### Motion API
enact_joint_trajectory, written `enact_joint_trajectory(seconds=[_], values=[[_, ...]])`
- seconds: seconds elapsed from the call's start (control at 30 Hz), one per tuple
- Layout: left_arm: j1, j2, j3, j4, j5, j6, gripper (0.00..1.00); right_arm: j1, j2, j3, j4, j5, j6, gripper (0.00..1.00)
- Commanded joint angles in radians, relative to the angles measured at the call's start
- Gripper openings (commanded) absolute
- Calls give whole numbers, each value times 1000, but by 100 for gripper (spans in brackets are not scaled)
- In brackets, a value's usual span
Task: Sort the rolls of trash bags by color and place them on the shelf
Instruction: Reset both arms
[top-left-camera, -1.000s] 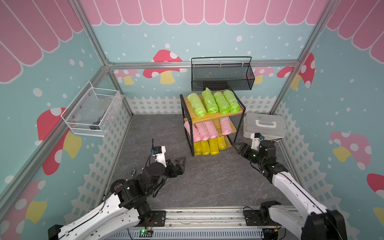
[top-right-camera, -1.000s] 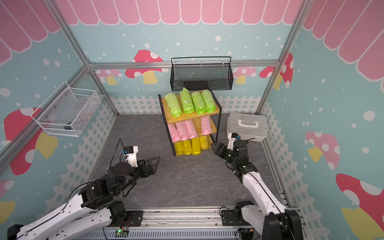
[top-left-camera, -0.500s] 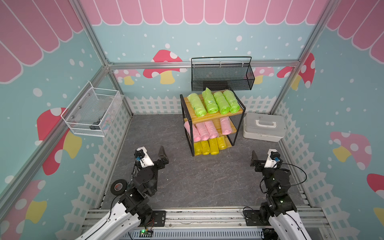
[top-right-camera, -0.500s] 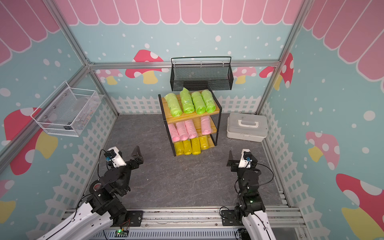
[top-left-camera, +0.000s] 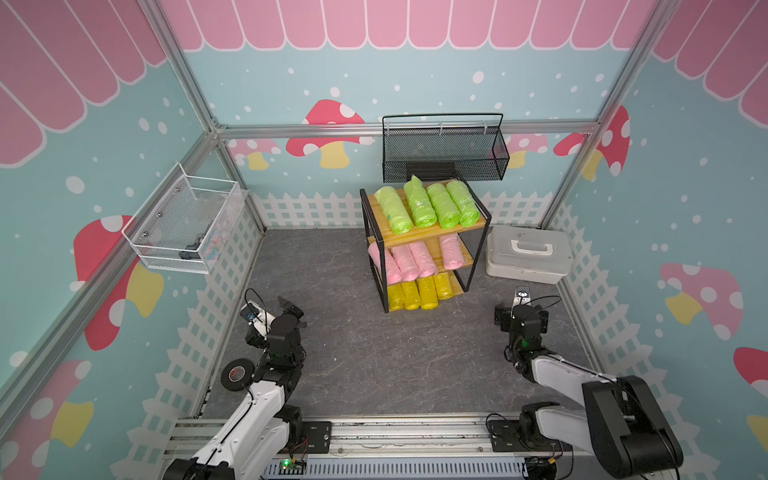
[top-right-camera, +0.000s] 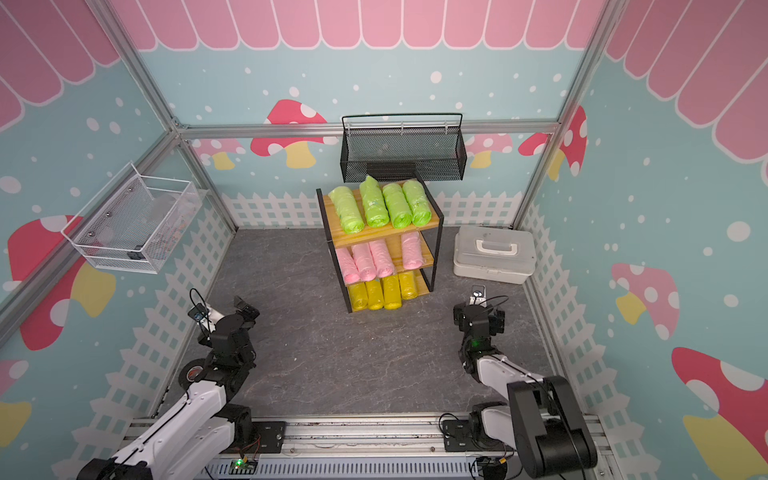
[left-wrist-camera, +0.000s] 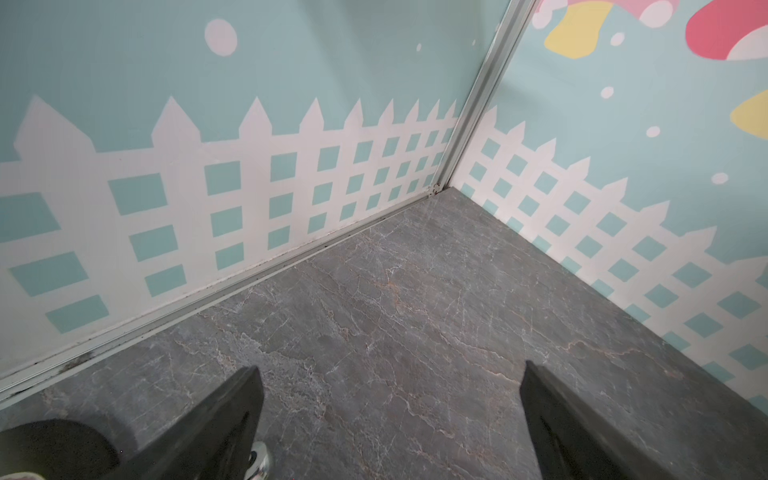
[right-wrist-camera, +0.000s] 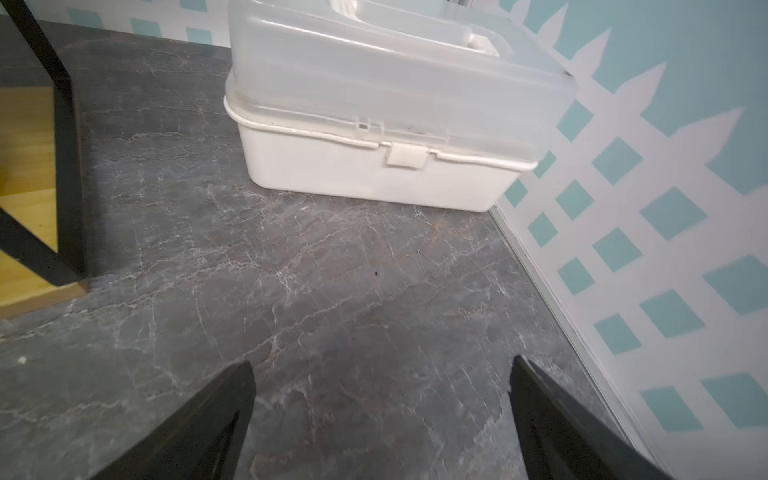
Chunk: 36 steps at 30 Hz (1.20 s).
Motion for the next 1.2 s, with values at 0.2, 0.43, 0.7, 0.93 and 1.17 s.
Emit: enact_joint_trajectory(seconds=[0.2,0.43,0.7,0.93,1.17], values=[[67,278,46,267,122,132,99,-36,158,6,318,-201,-131,99],[122,400,82,350,210,189,99,-72,237,28,349,-299,-134,99],[127,523,70,549,265,258,99,-73,227,45,306,-323,-143,99],[14,714,133,675,372,476,99,-74,234,86,238,-308,-136,99],[36,660,149,549,381,419,99,-73,244,81,266,-311,-139,99]])
